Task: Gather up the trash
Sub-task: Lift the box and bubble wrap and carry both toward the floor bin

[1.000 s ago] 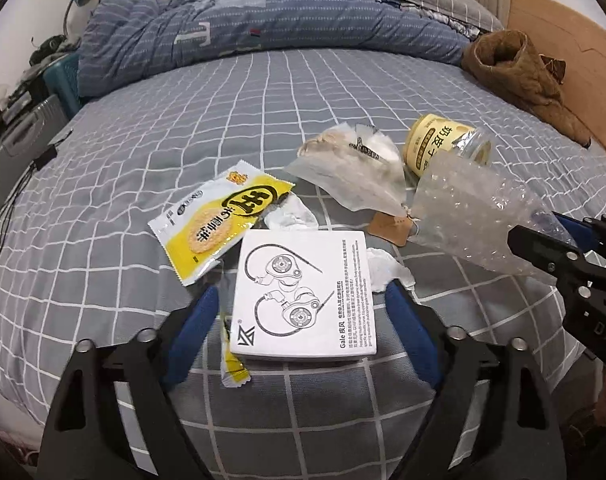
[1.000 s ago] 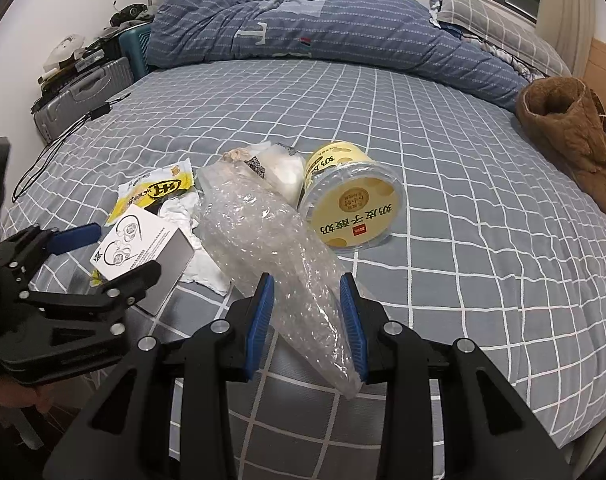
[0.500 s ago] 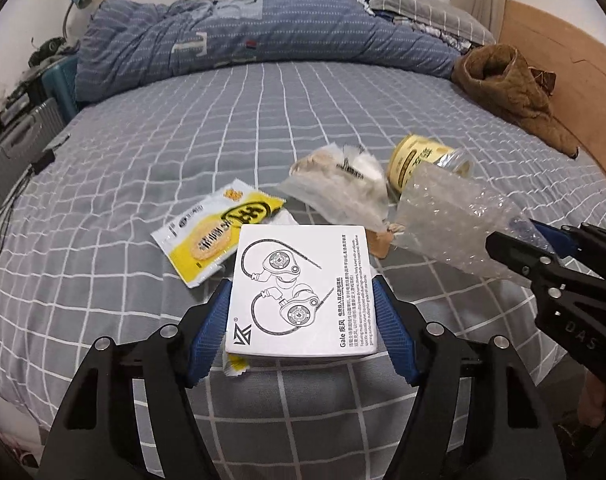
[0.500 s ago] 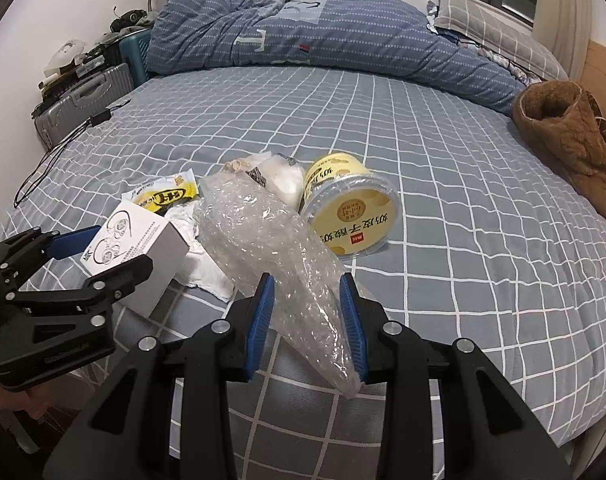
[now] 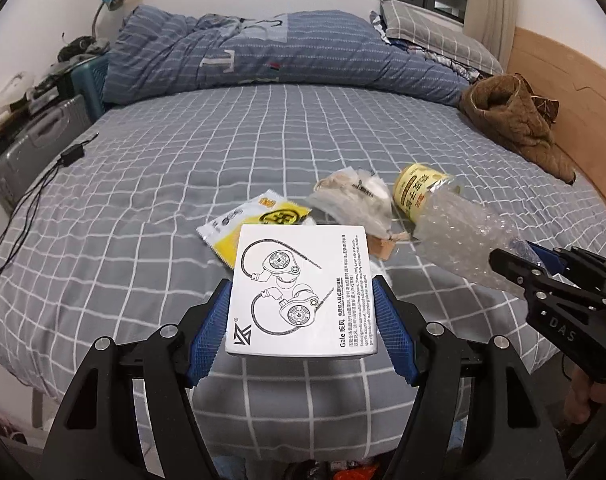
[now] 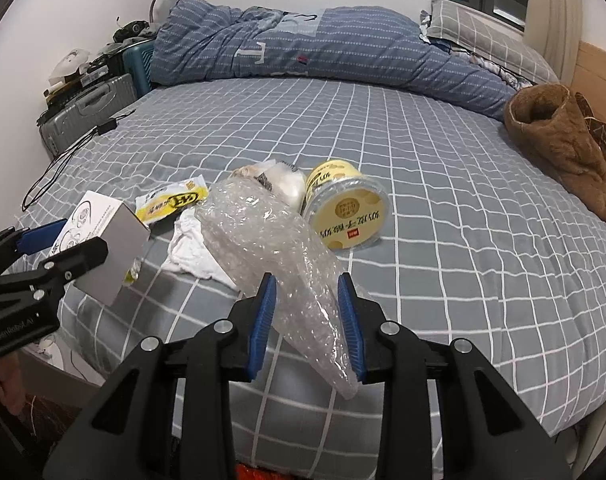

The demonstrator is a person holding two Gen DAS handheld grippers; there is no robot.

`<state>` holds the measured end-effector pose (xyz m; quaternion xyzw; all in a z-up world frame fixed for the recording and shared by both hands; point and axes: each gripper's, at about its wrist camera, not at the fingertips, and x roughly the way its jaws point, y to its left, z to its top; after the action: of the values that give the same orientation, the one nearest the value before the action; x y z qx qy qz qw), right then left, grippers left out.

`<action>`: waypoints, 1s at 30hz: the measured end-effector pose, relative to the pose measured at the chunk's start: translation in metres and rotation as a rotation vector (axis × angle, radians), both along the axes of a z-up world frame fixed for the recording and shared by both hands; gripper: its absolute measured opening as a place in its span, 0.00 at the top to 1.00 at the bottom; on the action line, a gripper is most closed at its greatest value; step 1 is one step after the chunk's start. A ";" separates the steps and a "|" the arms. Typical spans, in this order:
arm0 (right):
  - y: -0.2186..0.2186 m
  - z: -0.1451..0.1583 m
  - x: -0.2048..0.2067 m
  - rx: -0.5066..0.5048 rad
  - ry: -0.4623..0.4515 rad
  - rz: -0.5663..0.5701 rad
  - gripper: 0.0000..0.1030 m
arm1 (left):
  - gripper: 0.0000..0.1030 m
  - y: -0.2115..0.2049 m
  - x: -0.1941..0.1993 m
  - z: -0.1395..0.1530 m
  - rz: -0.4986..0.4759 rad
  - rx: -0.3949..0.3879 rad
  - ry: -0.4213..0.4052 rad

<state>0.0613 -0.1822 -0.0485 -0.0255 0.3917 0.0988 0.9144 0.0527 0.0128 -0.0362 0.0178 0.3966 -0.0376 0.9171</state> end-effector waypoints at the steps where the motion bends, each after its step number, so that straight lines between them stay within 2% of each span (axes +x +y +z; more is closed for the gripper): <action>1: 0.000 -0.001 -0.004 0.001 0.003 -0.002 0.70 | 0.34 0.000 -0.002 -0.001 0.005 0.000 0.004; 18: 0.008 0.008 -0.080 0.023 -0.030 0.002 0.70 | 0.34 -0.002 -0.064 -0.005 0.020 -0.029 0.012; 30: 0.016 0.005 -0.140 0.019 -0.006 0.027 0.70 | 0.34 0.004 -0.127 -0.007 0.041 -0.045 0.037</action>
<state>-0.0788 -0.1660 -0.0432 -0.0224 0.3877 0.1147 0.9143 -0.0740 0.0171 -0.0430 -0.0116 0.4127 -0.0278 0.9104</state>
